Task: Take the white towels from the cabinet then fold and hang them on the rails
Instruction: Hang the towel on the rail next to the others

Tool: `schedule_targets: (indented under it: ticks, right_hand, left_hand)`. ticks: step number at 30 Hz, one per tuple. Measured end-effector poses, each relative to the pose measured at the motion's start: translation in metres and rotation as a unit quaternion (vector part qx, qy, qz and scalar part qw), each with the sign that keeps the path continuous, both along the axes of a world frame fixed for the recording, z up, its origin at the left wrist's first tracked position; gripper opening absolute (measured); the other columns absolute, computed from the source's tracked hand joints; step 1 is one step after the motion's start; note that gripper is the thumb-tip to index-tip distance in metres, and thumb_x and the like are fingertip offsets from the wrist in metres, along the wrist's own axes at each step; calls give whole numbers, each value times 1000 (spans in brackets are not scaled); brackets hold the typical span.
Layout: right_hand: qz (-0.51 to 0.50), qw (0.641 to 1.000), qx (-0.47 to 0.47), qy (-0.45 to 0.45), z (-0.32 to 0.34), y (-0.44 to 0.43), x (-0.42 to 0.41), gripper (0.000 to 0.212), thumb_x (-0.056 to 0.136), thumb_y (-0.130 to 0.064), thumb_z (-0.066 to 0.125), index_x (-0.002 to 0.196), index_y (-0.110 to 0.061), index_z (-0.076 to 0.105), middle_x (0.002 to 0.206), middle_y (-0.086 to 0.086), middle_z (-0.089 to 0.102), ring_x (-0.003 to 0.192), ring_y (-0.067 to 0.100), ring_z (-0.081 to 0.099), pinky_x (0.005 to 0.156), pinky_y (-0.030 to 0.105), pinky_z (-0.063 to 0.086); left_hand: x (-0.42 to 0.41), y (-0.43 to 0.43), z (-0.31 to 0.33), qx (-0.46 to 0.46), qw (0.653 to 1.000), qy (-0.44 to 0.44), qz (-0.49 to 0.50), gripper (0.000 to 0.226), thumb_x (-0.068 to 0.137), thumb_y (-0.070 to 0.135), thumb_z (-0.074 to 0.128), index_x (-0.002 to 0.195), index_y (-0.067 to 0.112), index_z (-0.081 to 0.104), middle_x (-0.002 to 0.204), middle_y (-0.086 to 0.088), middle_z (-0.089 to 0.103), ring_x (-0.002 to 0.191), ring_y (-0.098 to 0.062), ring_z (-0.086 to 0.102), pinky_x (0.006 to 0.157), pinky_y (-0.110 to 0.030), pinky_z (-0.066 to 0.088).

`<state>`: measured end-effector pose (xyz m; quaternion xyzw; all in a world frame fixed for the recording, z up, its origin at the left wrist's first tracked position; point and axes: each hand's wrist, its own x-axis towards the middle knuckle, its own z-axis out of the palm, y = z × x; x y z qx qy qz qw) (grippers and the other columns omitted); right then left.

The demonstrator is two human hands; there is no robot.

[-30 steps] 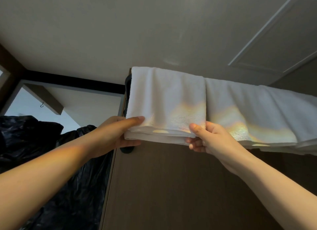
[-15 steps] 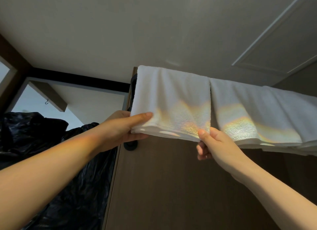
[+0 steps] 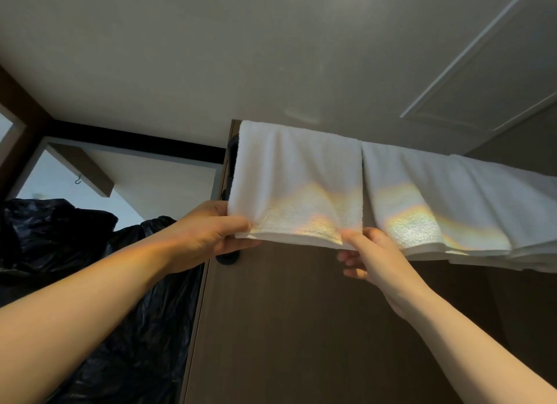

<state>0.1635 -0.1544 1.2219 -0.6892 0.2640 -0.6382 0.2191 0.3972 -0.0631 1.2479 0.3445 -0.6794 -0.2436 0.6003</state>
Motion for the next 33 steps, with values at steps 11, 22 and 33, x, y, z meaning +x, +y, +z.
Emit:
schedule_targets:
  ticks: [11, 22, 33]
  right_hand:
    - [5, 996, -76, -39, 19, -3, 16, 88, 80, -61, 66, 147, -19, 26, 136, -9, 49, 128, 15, 48, 108, 39, 40]
    - [-35, 984, -169, -36, 11, -6, 14, 15, 91, -44, 61, 99, -37, 52, 100, -23, 60, 91, -6, 58, 76, 15, 43]
    - [-91, 970, -214, -66, -3, -9, 18, 37, 92, -31, 65, 118, -29, 40, 114, -14, 56, 106, 4, 58, 91, 31, 51]
  left_hand:
    - [10, -10, -8, -12, 996, 51, -67, 26, 90, 0, 55, 116, -4, 59, 101, -8, 72, 101, -24, 69, 74, -28, 60]
    - [16, -29, -10, -43, 996, 39, -69, 25, 93, 2, 52, 117, 0, 60, 114, -12, 70, 106, -26, 67, 87, -36, 56]
    - [18, -24, 14, -60, 997, 20, 35, 72, 75, 25, 80, 133, 22, 37, 116, -7, 65, 89, -21, 72, 71, -33, 59]
